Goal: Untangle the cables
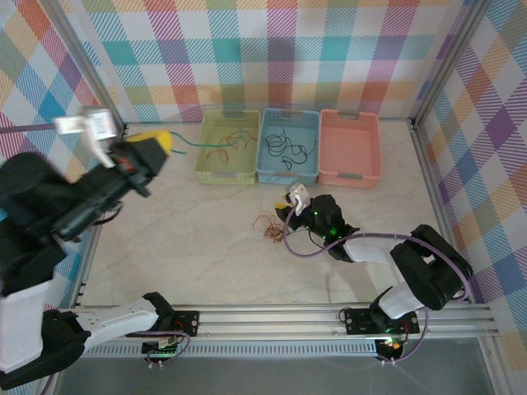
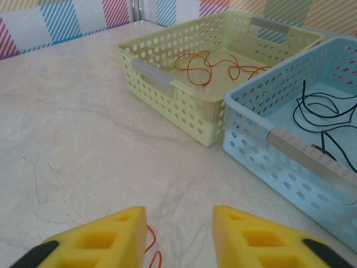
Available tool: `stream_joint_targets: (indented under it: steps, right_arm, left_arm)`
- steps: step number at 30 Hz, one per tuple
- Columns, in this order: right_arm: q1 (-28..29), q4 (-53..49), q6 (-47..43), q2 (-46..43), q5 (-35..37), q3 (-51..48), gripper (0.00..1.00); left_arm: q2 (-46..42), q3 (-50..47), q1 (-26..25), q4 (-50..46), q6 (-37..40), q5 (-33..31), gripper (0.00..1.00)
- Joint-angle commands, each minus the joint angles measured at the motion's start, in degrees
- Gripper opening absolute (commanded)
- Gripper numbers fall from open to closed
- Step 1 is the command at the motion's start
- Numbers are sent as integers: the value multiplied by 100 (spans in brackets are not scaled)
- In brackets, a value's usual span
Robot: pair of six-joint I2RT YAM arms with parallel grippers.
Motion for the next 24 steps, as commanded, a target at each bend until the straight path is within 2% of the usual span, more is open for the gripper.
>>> stream_joint_targets:
  steps: [1, 5, 10, 13, 18, 24]
  right_arm:
    - [-22, -26, 48, -349, -10, 20, 42]
    - [-22, -332, -50, -1081, -25, -64, 47]
    - [-22, -1008, -463, -2598, -88, -218, 53]
    - [-21, -1357, -865, -3205, -610, -119, 57]
    - [-24, -1705, -1232, -3384, -1943, 273, 62]
    - [19, -1979, -1394, -2951, -2542, 776, 64]
  left_arm:
    - [33, -459, 41, 58, -8, 106, 0]
    - [135, -1004, 40, 27, -85, 225, 0]
    - [273, -1260, 54, 2, -121, 404, 0]
    - [430, -1227, 63, -82, -105, 603, 0]
    - [551, -1399, 71, -67, -81, 1118, 0]
    - [491, -1696, 67, 189, -89, 1536, 0]
